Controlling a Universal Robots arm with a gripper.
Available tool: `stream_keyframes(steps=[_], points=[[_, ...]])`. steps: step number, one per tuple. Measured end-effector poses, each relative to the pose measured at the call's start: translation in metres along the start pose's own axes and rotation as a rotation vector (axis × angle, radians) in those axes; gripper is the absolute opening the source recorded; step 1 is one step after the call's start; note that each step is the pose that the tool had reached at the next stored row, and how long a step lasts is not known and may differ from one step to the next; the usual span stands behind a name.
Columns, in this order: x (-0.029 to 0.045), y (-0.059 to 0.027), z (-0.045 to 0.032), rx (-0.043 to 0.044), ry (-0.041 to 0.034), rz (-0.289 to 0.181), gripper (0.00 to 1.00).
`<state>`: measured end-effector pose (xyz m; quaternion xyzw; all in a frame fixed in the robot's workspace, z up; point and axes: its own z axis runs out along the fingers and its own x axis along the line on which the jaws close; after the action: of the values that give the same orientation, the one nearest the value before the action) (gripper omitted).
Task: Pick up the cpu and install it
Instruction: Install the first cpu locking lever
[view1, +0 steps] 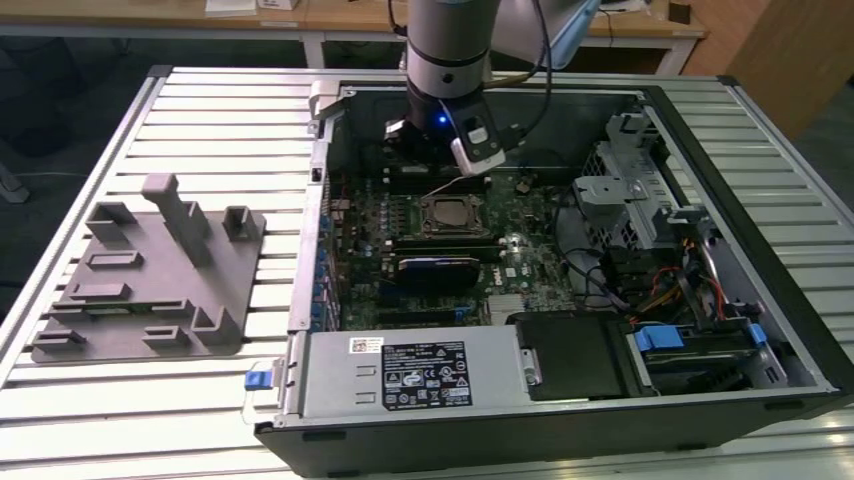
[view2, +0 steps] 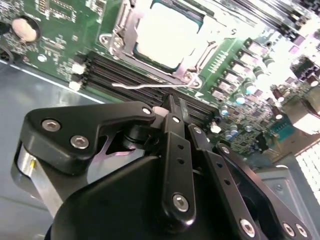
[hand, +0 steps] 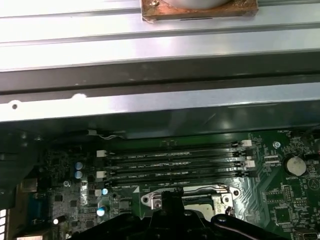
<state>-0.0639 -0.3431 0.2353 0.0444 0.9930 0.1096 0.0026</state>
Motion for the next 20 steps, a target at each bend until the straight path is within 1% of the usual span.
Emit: stream_keyframes(steps=[4, 6, 8, 11, 12, 17, 18, 20], points=[[-0.0052, 0.0004, 0.0005, 0.0034, -0.0010, 0.003, 0.11], [-0.0056, 0.0003, 0.0005, 0.0037, -0.0010, 0.003, 0.11], [-0.0057, 0.0002, 0.0014, 0.0034, -0.0041, 0.002, 0.11], [-0.0057, -0.0002, 0.0033, 0.0024, -0.0157, 0.000, 0.11], [-0.0057, -0.0005, 0.0044, 0.0017, -0.0233, -0.002, 0.11], [-0.0058, -0.0012, 0.0075, -0.0001, -0.0431, -0.006, 0.11], [-0.0058, -0.0013, 0.0080, -0.0005, -0.0448, -0.007, 0.11], [-0.0058, -0.0014, 0.0087, -0.0004, -0.0450, -0.007, 0.11]])
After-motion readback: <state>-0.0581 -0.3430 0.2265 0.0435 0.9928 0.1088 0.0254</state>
